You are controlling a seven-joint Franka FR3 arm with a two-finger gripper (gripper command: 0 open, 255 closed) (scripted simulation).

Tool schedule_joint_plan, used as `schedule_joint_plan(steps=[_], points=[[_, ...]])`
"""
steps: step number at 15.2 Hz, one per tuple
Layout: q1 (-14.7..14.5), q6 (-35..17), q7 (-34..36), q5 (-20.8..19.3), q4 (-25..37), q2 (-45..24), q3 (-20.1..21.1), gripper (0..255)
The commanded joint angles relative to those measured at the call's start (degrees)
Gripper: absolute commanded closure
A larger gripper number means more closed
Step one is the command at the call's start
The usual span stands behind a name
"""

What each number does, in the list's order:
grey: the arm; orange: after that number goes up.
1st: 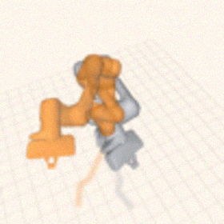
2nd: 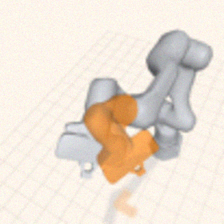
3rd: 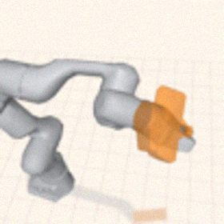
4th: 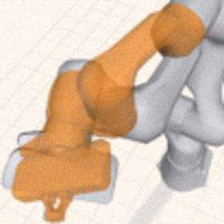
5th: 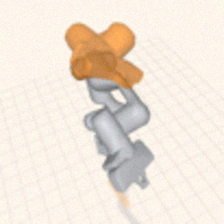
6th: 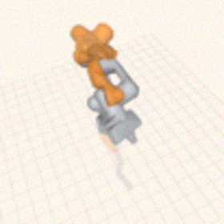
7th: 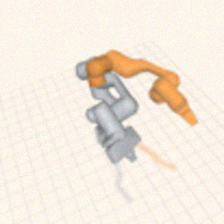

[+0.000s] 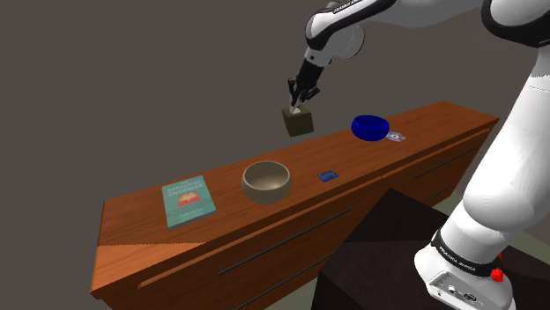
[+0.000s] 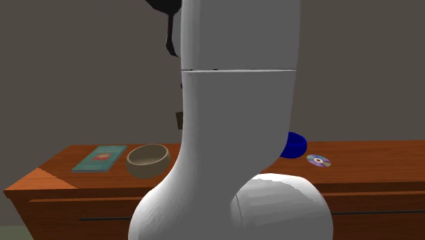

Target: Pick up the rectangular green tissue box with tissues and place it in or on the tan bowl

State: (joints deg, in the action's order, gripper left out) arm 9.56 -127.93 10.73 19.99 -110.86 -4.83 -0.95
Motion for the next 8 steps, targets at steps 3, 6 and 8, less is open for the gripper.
schedule_joint_plan(steps=[3,6,8], points=[[-2.7,-1.9,5.2,-1.2,-4.7,4.3,2.2,255],[-4.5,-2.9,9.4,-2.2,-7.2,6.8,4.1,255],[-5.8,-3.5,12.3,-2.8,-8.5,8.2,5.5,255]])
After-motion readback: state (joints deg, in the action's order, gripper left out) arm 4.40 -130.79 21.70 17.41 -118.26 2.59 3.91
